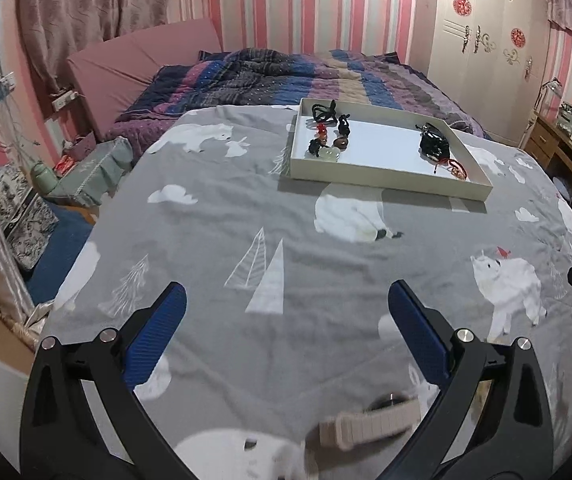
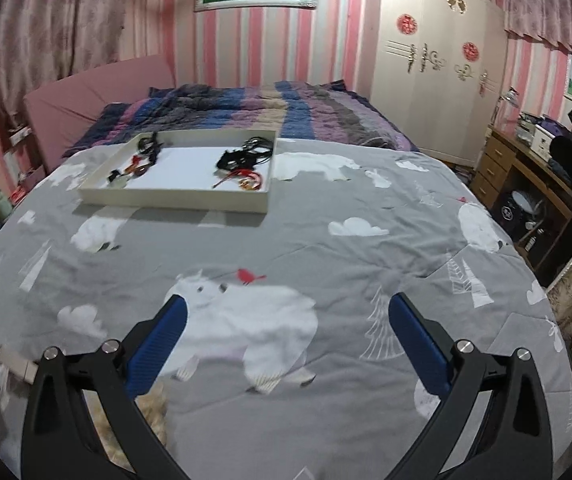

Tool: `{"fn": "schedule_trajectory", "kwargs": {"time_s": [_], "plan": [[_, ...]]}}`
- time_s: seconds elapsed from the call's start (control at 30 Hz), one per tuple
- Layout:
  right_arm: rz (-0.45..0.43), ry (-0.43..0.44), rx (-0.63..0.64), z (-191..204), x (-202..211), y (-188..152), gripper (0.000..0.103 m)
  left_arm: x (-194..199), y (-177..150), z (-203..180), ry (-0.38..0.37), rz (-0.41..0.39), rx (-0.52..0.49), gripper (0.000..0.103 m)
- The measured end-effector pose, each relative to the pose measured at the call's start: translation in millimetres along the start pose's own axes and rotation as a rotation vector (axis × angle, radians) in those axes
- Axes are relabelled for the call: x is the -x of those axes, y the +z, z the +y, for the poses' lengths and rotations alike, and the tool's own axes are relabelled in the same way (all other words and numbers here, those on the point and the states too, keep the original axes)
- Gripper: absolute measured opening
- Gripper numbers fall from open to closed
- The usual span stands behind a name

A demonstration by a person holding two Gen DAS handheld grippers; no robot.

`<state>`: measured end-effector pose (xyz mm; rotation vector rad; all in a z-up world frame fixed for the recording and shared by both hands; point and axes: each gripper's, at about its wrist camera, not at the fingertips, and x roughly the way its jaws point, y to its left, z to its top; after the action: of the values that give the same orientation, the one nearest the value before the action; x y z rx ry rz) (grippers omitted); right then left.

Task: Organize jewelry
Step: 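Withdraw both tools from the tray toward the watch strap and bow hair tie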

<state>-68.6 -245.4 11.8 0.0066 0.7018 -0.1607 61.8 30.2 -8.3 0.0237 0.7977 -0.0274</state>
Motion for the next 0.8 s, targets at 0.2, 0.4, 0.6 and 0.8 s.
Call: {"fn": "schedule_trajectory", "kwargs": {"time_s": [0.2,0.4,0.6,0.8], "plan": [[0.005,-0.027,0.017,4,4,-14,0.101,20,-23,5,0.017,-0.001,-0.008,0.1],[0.018,-0.013,-0.021,-2,9,-31,0.101,28,-38,9,-0.044,0.011,-0.019,0.1],[0.043,-0.042,-0.017,-4,16,-39,0.101,37,-47,5,-0.064,-0.018,-0.049,0.1],[0.053,-0.064,-0.027,-1,19,-46,0.101,45,-59,5,-0.081,-0.028,-0.052,0.1]]}}
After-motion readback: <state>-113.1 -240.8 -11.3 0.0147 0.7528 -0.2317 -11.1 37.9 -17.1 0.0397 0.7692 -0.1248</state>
